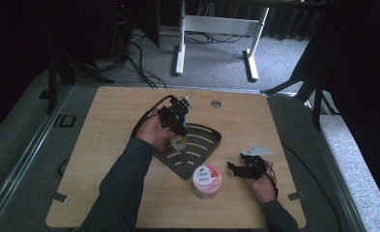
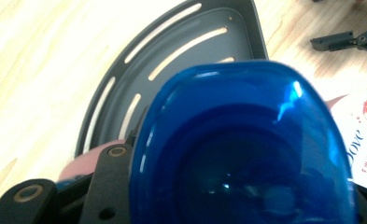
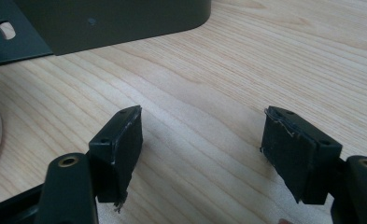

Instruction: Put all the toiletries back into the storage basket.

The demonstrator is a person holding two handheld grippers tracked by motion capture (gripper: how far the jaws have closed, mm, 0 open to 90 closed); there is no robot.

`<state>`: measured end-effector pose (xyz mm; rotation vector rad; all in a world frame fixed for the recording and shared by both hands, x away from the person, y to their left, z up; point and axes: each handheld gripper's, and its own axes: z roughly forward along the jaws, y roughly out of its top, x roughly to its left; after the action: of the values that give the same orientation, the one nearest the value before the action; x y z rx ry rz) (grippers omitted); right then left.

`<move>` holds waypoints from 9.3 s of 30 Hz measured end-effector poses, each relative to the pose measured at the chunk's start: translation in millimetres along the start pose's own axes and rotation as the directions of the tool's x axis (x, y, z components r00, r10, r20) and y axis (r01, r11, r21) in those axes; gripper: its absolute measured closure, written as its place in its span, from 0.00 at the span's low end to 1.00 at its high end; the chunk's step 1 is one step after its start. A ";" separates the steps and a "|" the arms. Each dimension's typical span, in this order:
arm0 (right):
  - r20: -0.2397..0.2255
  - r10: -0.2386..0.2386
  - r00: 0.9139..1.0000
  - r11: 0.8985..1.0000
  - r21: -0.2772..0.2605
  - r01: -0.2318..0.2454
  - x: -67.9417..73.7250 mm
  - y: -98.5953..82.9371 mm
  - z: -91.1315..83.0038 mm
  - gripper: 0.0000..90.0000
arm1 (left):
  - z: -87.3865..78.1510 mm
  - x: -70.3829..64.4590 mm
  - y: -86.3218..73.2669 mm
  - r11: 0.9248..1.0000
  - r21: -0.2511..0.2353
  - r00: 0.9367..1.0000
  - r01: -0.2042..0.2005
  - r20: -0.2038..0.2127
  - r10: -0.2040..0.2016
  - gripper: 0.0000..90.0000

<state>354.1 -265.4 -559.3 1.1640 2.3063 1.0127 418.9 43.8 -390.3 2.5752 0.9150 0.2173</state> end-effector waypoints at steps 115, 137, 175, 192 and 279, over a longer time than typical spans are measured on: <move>-0.002 0.000 1.000 1.000 0.000 0.000 0.2 0.1 0.1 0.32 | 52.5 60.5 23.8 0.979 0.093 0.977 0.181 -0.128 -0.169 0.60; -0.003 -0.001 1.000 1.000 0.001 0.001 0.2 0.1 0.1 0.32 | 54.4 64.9 17.4 0.971 0.114 0.973 0.212 -0.123 -0.198 0.56; -0.003 -0.002 1.000 1.000 0.000 0.002 0.1 0.1 0.1 0.32 | -16.7 35.8 -15.5 0.973 -0.176 0.978 0.152 -0.118 -0.174 0.48; 0.004 -0.001 1.000 1.000 0.002 0.001 0.5 1.4 1.5 0.32 | -22.7 -12.6 -45.1 0.940 -0.342 0.992 -0.004 -0.118 -0.038 0.49; -0.408 -0.329 0.852 0.942 -0.073 0.328 39.5 -4.1 -43.8 0.45 | 82.4 -75.3 -144.8 0.917 -0.379 0.975 -0.125 0.122 0.183 0.46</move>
<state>302.4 -254.3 -532.8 0.5473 2.7041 1.2146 300.4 72.5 -526.5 2.2740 0.5511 0.2069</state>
